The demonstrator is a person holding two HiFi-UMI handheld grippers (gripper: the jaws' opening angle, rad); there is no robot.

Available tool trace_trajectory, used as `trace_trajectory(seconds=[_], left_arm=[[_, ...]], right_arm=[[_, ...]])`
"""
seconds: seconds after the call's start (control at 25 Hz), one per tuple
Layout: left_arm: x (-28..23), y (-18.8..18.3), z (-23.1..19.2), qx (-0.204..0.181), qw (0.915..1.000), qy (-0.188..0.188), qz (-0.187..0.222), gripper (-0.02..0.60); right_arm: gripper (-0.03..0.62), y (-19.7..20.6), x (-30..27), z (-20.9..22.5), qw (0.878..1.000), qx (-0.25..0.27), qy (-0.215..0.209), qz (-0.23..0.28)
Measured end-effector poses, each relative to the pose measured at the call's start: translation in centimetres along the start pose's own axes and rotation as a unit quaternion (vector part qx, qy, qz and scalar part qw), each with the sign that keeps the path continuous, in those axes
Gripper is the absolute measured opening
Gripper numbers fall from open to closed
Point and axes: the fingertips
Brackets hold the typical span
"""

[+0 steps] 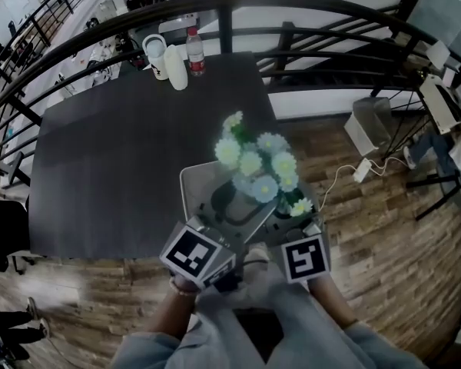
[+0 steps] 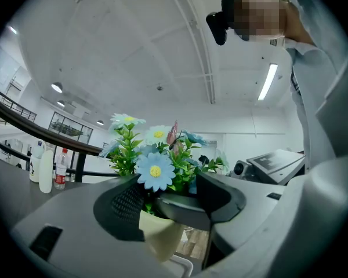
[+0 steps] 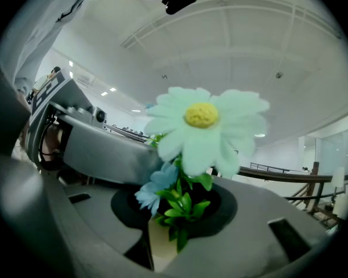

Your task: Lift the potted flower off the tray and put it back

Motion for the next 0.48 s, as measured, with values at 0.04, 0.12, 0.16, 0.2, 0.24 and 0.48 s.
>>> trace_trajectory(seconds=[0.04, 0.12, 0.16, 0.2, 0.24, 0.48], left_arm=[[0.0, 0.3, -0.1, 0.002, 1.0, -0.002, -0.002, 0.267], [-0.1, 0.8, -0.3, 0.008, 0.9999, -0.005, -0.006, 0.267], [-0.1, 1.1, -0.5, 0.011, 0.9999, -0.007, -0.009, 0.267], [-0.2, 1.3, -0.6, 0.013, 0.9998, -0.009, -0.012, 0.267], [-0.3, 1.6, -0.8, 0.015, 0.9997, -0.012, -0.016, 0.267], [-0.7, 3.4, -1.7, 0.032, 0.9986, -0.029, -0.032, 0.267]], right_arm=[[0.127, 0.2, -0.1, -0.1, 1.0, 0.001, -0.003, -0.001], [0.127, 0.9, -0.2, -0.3, 1.0, -0.002, -0.008, -0.006], [0.127, 1.2, -0.3, -0.4, 1.0, -0.005, -0.01, -0.01], [0.127, 1.6, -0.4, -0.4, 1.0, -0.009, -0.013, -0.014], [0.127, 2.0, -0.5, -0.5, 1.0, -0.012, -0.016, -0.018], [0.127, 3.9, -1.2, -0.8, 0.999, -0.008, -0.033, -0.026]])
Point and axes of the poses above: the fingertips, and each gripper's own axes: x backward along the fingers, z to its right, y out of its underside, and after that the axes turned 2 degrees about x, right-handed
